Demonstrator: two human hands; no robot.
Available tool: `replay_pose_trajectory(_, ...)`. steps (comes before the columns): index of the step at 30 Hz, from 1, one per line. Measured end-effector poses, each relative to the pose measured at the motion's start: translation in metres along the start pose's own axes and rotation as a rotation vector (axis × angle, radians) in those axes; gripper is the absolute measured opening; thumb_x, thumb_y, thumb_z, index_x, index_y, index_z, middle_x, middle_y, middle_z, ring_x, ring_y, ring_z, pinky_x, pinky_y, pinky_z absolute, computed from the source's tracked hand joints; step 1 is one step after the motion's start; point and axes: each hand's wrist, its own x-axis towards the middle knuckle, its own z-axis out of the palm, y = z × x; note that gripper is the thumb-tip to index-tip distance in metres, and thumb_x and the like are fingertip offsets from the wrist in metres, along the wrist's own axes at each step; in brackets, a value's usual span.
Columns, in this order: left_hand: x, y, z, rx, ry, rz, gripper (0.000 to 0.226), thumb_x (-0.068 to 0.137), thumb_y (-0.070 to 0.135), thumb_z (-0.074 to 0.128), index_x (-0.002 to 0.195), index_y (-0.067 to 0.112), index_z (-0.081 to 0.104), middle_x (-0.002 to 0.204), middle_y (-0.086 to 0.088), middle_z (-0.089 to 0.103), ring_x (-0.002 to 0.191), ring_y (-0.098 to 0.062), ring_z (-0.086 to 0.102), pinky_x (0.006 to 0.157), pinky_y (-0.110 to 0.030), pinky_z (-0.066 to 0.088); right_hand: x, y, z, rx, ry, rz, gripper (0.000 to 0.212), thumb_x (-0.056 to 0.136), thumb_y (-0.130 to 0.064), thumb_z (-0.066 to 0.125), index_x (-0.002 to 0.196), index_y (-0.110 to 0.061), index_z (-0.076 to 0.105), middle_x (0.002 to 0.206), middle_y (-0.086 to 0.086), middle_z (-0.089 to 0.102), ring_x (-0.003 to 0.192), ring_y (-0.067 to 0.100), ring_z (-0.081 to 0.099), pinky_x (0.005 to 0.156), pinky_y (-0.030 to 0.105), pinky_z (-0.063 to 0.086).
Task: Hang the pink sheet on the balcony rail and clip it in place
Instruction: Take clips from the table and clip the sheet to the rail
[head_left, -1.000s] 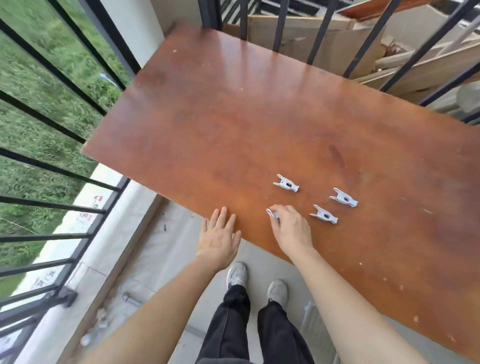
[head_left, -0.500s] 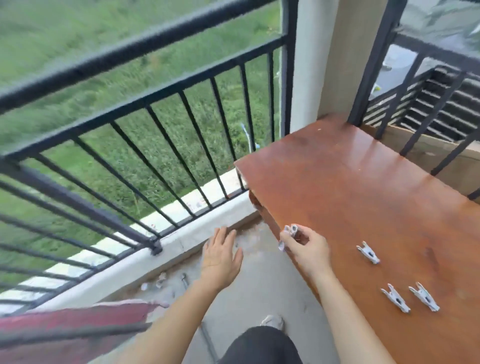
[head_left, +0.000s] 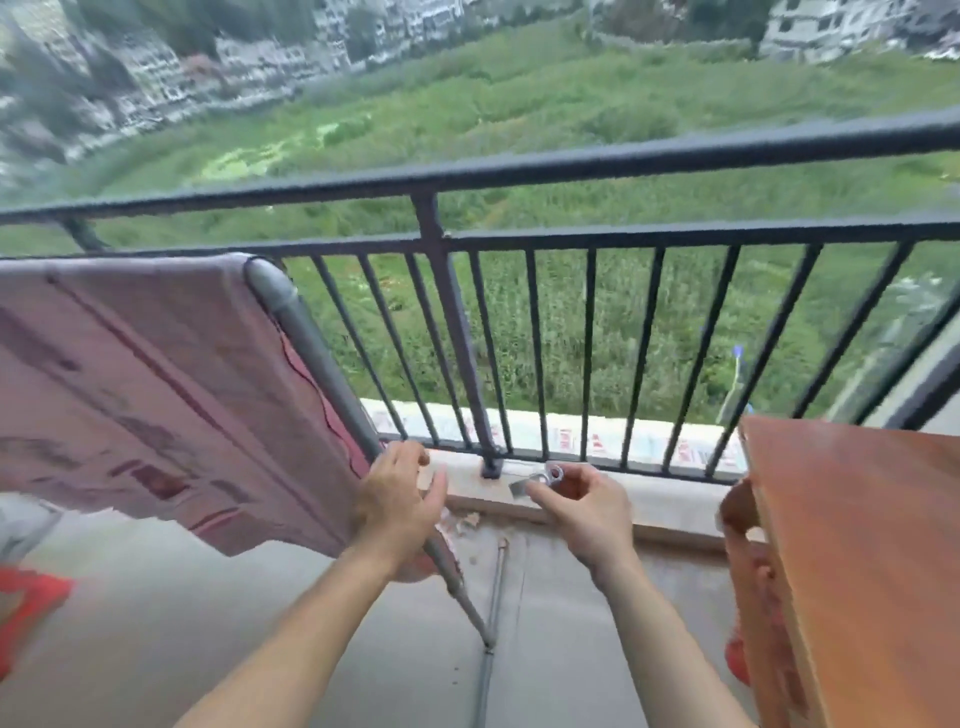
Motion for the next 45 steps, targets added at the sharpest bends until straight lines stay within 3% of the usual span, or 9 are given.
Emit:
replay_pose_trajectory(9, 0.010, -0.077, -0.015, -0.173, 0.214, -0.448, 0.033, 0.078, 0.026, 0.077, 0.093, 0.015, 0.051, 0.088, -0.001, 0.054, 0.080, -0.029, 0.060, 0.063, -0.027, 0.036, 0.057, -0.072, 0.097, -0.108, -0.230, -0.201, 0.024, 0.070, -0.025, 0.088, 0.086, -0.021, 0.071, 0.078, -0.005, 0.075, 0.071, 0.002, 0.069, 0.067, 0.019, 0.057)
replay_pose_trajectory(14, 0.028, -0.077, -0.017, -0.205, 0.336, -0.579, 0.053, 0.073, 0.042, 0.081, 0.099, 0.014, 0.045, 0.090, 0.000, 0.050, 0.070, -0.020, 0.050, 0.057, -0.025, 0.037, 0.080, -0.085, 0.136, -0.096, -0.399, -0.037, 0.016, 0.078, -0.032, 0.055, 0.081, -0.018, 0.062, 0.086, 0.011, 0.069, 0.089, 0.032, 0.068, 0.080, 0.052, 0.058)
replay_pose_trajectory(18, 0.033, -0.081, -0.020, -0.188, 0.375, -0.558, 0.029, 0.086, 0.037, 0.069, 0.094, 0.013, 0.053, 0.085, -0.001, 0.059, 0.069, -0.020, 0.056, 0.056, -0.024, 0.038, 0.093, -0.101, 0.153, -0.204, -0.540, -0.060, 0.012, 0.089, -0.004, 0.044, 0.080, -0.011, 0.040, 0.071, 0.007, 0.045, 0.063, 0.020, 0.048, 0.059, 0.030, 0.039)
replay_pose_trajectory(23, 0.010, -0.084, -0.023, -0.140, 0.409, -0.537, 0.016, 0.078, 0.015, 0.073, 0.086, 0.012, 0.060, 0.079, -0.001, 0.060, 0.067, -0.026, 0.058, 0.059, -0.026, 0.037, 0.117, -0.091, 0.166, -0.388, -0.697, -0.124, 0.024, 0.080, -0.014, 0.068, 0.074, -0.015, 0.045, 0.063, 0.005, 0.045, 0.047, 0.014, 0.038, 0.045, 0.021, 0.031)
replay_pose_trajectory(27, -0.008, -0.075, -0.024, -0.199, 0.387, -0.605, 0.011, 0.084, 0.021, 0.071, 0.088, 0.018, 0.061, 0.080, 0.008, 0.067, 0.073, -0.023, 0.065, 0.062, -0.028, 0.043, 0.126, -0.084, 0.172, -0.615, -0.818, -0.355, 0.051, 0.071, -0.041, 0.087, 0.113, -0.025, 0.064, 0.087, -0.013, 0.055, 0.082, 0.006, 0.051, 0.068, 0.024, 0.040)
replay_pose_trajectory(30, -0.013, -0.062, -0.023, -0.198, 0.378, -0.601, 0.010, 0.088, 0.025, 0.069, 0.091, 0.020, 0.061, 0.083, 0.010, 0.070, 0.077, -0.020, 0.068, 0.066, -0.031, 0.050, 0.131, -0.082, 0.176, -0.688, -0.840, -0.474, 0.064, 0.071, -0.052, 0.084, 0.127, -0.030, 0.063, 0.082, -0.010, 0.061, 0.079, 0.007, 0.057, 0.069, 0.026, 0.045)
replay_pose_trajectory(33, -0.012, -0.050, -0.024, -0.161, 0.383, -0.613, 0.011, 0.088, 0.024, 0.070, 0.093, 0.019, 0.062, 0.083, 0.010, 0.070, 0.074, -0.023, 0.068, 0.066, -0.033, 0.051, 0.131, -0.083, 0.184, -0.712, -0.874, -0.549, 0.056, 0.073, -0.057, 0.078, 0.124, -0.035, 0.067, 0.105, -0.003, 0.071, 0.099, 0.015, 0.066, 0.086, 0.034, 0.053)
replay_pose_trajectory(37, -0.012, -0.035, -0.023, -0.152, 0.422, -0.658, 0.010, 0.086, 0.021, 0.072, 0.090, 0.018, 0.064, 0.078, 0.011, 0.071, 0.071, -0.024, 0.068, 0.065, -0.033, 0.050, 0.120, -0.084, 0.196, -0.743, -0.811, -0.726, 0.018, 0.092, -0.040, 0.064, 0.101, -0.028, 0.074, 0.078, 0.001, 0.054, 0.076, 0.022, 0.060, 0.067, 0.033, 0.049)
replay_pose_trajectory(45, -0.002, 0.002, -0.013, -0.215, 0.427, -0.551, 0.008, 0.085, 0.017, 0.072, 0.090, 0.021, 0.069, 0.075, 0.013, 0.069, 0.066, -0.008, 0.062, 0.064, -0.025, 0.047, 0.128, -0.055, 0.145, -0.671, -0.663, -0.742, 0.029, 0.098, -0.037, 0.057, 0.083, -0.016, 0.069, 0.077, -0.002, 0.045, 0.072, 0.022, 0.050, 0.064, 0.031, 0.033)
